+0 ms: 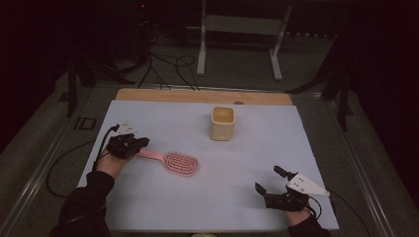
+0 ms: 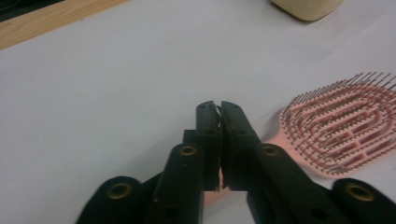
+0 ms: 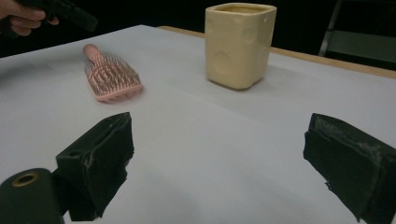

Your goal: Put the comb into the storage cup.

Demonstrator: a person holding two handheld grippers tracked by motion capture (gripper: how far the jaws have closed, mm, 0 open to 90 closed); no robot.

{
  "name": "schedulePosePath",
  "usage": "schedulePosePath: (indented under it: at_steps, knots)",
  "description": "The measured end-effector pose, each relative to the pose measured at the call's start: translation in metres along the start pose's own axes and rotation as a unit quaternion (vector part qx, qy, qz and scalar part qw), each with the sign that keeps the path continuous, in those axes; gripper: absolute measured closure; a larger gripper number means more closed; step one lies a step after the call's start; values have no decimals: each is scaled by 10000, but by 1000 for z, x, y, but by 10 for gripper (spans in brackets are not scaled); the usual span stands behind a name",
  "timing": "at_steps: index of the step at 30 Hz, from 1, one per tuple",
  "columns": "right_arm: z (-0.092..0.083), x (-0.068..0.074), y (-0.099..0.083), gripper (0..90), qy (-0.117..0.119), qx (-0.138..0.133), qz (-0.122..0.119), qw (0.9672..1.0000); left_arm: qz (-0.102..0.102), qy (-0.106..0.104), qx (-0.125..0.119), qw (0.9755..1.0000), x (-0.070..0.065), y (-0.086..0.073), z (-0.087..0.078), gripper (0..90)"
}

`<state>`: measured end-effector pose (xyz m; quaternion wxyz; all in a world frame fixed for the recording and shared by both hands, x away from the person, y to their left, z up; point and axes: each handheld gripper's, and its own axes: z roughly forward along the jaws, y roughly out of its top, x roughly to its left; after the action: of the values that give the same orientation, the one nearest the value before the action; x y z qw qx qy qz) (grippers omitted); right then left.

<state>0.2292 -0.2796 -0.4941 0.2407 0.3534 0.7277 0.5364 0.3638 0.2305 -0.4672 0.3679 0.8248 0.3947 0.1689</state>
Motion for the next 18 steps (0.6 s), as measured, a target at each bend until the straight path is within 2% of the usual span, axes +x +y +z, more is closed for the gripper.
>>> schedulePosePath:
  at_steps: [4,11,15,18]
  knots:
    - [0,0,0,81,-1,-12,21,10000,16,24,153,9999,2,0,7,900]
    - [0,0,0,81,30,4,45,10000,-107,0,438,9990,7,1,18,900]
    - [0,0,0,81,48,-4,56,10000,-1,-7,616,9981,6,0,25,900]
    - [1,0,-1,81,48,9,64,10000,3,42,694,9976,6,1,30,900]
